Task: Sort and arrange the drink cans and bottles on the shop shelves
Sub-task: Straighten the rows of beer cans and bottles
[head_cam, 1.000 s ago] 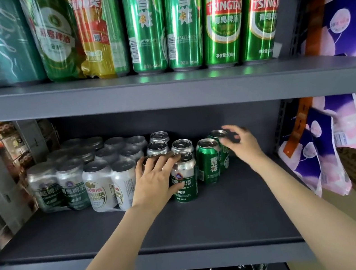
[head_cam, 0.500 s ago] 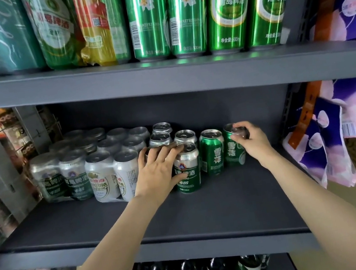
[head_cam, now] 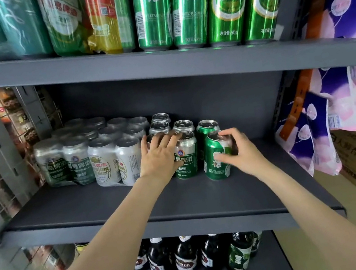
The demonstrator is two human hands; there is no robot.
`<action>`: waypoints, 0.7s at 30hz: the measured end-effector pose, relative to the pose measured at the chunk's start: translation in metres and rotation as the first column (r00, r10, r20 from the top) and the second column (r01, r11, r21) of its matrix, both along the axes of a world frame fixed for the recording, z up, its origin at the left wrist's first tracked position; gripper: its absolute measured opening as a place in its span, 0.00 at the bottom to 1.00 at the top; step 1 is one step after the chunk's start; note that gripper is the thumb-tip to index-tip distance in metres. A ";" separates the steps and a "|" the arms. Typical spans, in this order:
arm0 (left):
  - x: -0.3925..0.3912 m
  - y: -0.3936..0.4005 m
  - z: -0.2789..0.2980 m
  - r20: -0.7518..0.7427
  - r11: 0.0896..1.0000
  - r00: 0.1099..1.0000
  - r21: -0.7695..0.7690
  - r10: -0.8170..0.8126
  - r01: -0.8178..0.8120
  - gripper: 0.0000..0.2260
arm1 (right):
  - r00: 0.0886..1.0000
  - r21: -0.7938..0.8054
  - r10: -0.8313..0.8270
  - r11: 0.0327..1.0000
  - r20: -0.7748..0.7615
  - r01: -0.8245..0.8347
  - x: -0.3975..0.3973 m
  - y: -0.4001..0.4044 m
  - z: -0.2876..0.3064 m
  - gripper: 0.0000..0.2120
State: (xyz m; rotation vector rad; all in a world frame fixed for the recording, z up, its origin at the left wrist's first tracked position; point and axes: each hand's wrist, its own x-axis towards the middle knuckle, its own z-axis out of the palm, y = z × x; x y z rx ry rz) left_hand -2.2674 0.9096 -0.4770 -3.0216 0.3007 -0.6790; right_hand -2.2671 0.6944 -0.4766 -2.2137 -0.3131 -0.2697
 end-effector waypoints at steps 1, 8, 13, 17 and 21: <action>0.000 0.000 0.001 -0.006 1.000 1.000 -0.001 0.006 -0.006 0.33 | 1.000 -0.049 -0.004 0.999 0.001 0.004 -0.002 0.002 -0.001 0.30; -0.005 -0.004 0.003 -0.020 0.999 1.000 -0.037 0.024 -0.024 0.35 | 1.000 -0.101 0.007 0.995 0.004 -0.007 0.002 0.019 -0.003 0.34; -0.004 -0.002 0.002 0.012 0.999 1.000 -0.031 0.012 -0.011 0.34 | 0.996 -0.145 0.084 0.986 0.029 -0.079 0.017 0.016 0.011 0.41; -0.004 -0.002 0.001 0.007 0.999 1.000 -0.029 0.013 -0.012 0.34 | 0.999 -0.268 0.048 0.962 0.001 -0.046 0.028 0.015 0.020 0.41; -0.002 -0.002 0.000 0.018 1.000 1.000 -0.024 0.013 -0.012 0.34 | 0.998 -0.369 0.051 0.929 0.038 -0.033 0.029 0.015 0.023 0.43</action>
